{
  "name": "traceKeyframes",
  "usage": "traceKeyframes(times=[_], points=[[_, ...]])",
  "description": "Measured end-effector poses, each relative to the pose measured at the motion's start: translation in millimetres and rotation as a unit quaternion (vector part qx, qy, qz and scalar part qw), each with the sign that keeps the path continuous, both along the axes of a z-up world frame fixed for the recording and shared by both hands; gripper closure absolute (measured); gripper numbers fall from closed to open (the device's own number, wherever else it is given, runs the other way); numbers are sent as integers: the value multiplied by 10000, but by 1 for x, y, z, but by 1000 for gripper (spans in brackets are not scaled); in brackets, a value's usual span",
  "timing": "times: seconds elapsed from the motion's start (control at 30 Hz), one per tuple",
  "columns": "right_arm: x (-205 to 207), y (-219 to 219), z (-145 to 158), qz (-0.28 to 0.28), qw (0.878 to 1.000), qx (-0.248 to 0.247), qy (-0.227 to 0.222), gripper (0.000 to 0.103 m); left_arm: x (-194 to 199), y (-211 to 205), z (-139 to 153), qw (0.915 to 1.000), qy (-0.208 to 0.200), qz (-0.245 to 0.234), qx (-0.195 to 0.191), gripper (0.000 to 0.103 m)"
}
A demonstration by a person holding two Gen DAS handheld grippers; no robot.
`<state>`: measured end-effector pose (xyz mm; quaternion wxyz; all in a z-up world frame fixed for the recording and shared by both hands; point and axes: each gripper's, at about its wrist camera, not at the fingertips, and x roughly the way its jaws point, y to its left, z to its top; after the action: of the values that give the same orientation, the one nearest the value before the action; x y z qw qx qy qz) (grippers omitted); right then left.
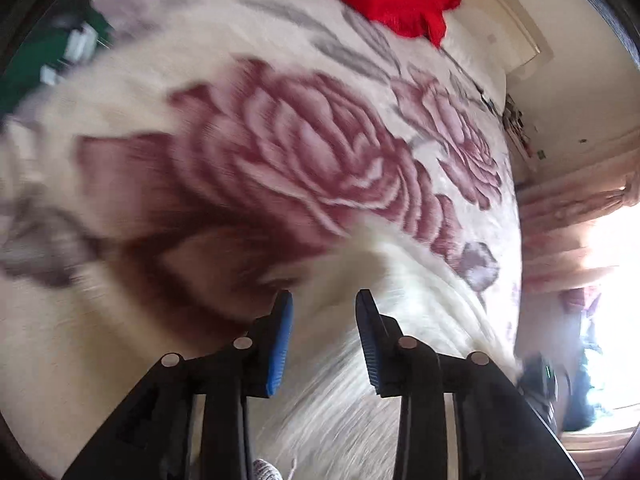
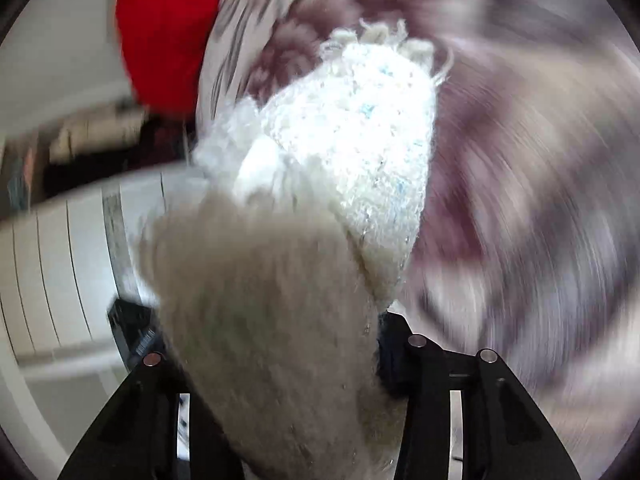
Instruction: Fold large clothes
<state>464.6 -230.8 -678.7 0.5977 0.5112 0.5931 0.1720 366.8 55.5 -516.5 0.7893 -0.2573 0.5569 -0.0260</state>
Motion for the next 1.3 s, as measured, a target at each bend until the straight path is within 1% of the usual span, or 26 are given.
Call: traceKeyframes(times=[0.03,0.07,0.1,0.13,0.2,0.27,0.3,0.37,0.43,0.47,0.5,0.57,0.6,0.67,0.73,0.8,0.87,0.93,0.97,1.0,1.03,1.07,1.13,1.23,1.27,1.3], points=[[-34,-6,5,-480,9987,53,136,57,-17,7,8,9996,-30,111,251,62],[-75,-13,7,-1153,9926,139,350,57,-33,13,11,9989,-27,193,419,55],[-111,-16,6,-1671,9841,236,557,58,-55,20,13,9979,13,271,595,36],[-140,-17,5,-2023,9762,263,741,57,-71,25,10,9967,83,316,743,21],[-192,-12,-7,-2510,9602,366,1168,49,-113,35,-9,9926,334,391,1098,18],[-223,-2,-27,-2476,9548,257,1624,40,-156,41,-51,9869,900,419,1270,18],[-230,0,-35,-2331,9561,206,1765,37,-171,42,-68,9840,1073,413,1359,18],[-233,3,-47,-1936,9594,215,2041,36,-198,40,-102,9781,1350,414,1528,18],[-224,2,-41,-1337,9682,109,2112,36,-218,37,-134,9743,1531,424,1597,18],[-220,-1,-32,-1147,9724,-49,2033,36,-222,35,-140,9744,1490,422,1631,15],[-213,-7,-15,-831,9768,-352,1944,36,-224,33,-142,9757,1293,437,1712,9],[-206,-18,11,-599,9811,-641,1723,36,-224,34,-146,9768,1148,516,1733,0],[-196,-24,34,-364,9825,-1004,1525,36,-222,36,-150,9764,1153,603,1724,0],[-175,-28,67,-91,9844,-1383,1087,33,-218,38,-154,9758,1137,701,1729,0],[-140,-12,95,507,9818,-1748,547,33,-217,39,-155,9754,1039,801,1769,0],[-100,11,112,1034,9751,-1962,-62,33,-216,38,-155,9752,953,871,1800,0],[-60,43,120,1590,9604,-2163,-744,33,-222,37,-153,9748,879,881,1849,0],[-22,78,112,2224,9380,-2439,-1061,33,-230,35,-151,9744,873,899,1867,0],[-9,91,102,2445,9272,-2646,-1025,35,-231,35,-150,9736,906,921,1883,0],[1,108,90,2768,9157,-2732,-1016,79,-231,35,-149,9729,934,928,1900,0],[5,115,87,2855,9081,-2879,-1051,91,-231,34,-148,9720,963,932,1930,0],[6,122,88,2915,9047,-2914,-1074,92,-229,31,-147,9712,991,947,1947,0],[3,125,110,2900,8994,-2961,-1388,93,-227,31,-145,9702,1045,1000,1945,0],[2,122,141,2842,8997,-2888,-1623,93,-224,27,-144,9687,1098,1095,1941,0],[4,120,145,2848,8966,-2968,-1643,93,-224,27,-144,9681,1111,1128,1942,0],[9,117,146,2895,8859,-3214,-1675,93,-225,26,-143,9678,1118,1145,1944,0]])
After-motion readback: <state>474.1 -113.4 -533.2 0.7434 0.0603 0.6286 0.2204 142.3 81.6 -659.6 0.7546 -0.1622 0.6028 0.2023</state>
